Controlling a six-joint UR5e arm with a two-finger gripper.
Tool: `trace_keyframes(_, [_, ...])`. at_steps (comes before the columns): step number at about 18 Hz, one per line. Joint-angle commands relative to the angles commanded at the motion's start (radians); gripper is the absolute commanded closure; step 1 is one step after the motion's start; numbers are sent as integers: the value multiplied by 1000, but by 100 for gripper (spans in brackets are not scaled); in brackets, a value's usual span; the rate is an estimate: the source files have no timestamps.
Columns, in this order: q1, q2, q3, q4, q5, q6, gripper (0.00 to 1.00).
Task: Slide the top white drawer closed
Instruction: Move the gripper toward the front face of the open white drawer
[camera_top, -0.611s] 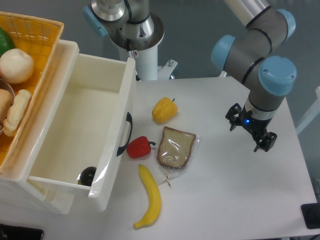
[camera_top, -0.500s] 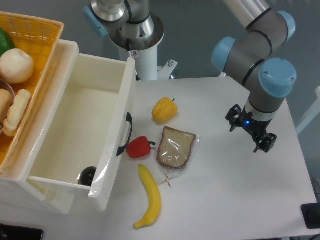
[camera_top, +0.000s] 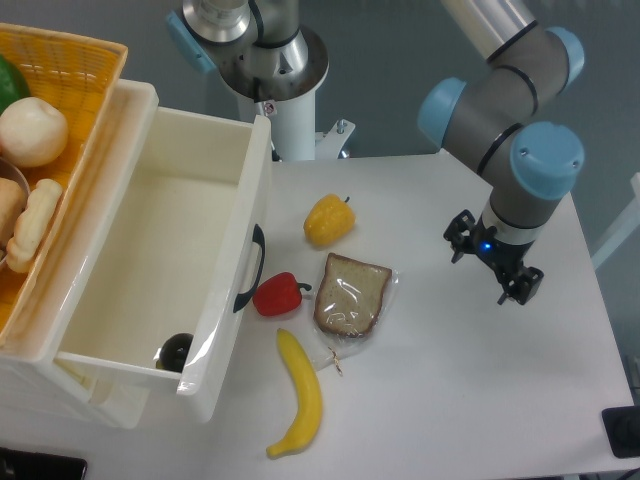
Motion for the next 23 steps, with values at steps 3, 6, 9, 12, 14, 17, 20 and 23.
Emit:
trace_keyframes(3, [2, 14, -43, 1, -1, -61, 0])
trace_keyframes(6, [5, 23, -66, 14, -12, -109, 0])
trace_keyframes(9, [0, 23, -72, 12, -15, -187, 2])
trace_keyframes(12, [-12, 28, -84, 6, -61, -251, 29])
trace_keyframes(14, [-12, 43, -95, 2, -115, -307, 51])
trace_keyframes(17, [-34, 66, -104, -35, -166, -359, 78])
trace_keyframes(20, [-72, 87, -103, -66, -201, -417, 88])
trace_keyframes(23, [-87, 106, -104, -104, -309, -508, 91])
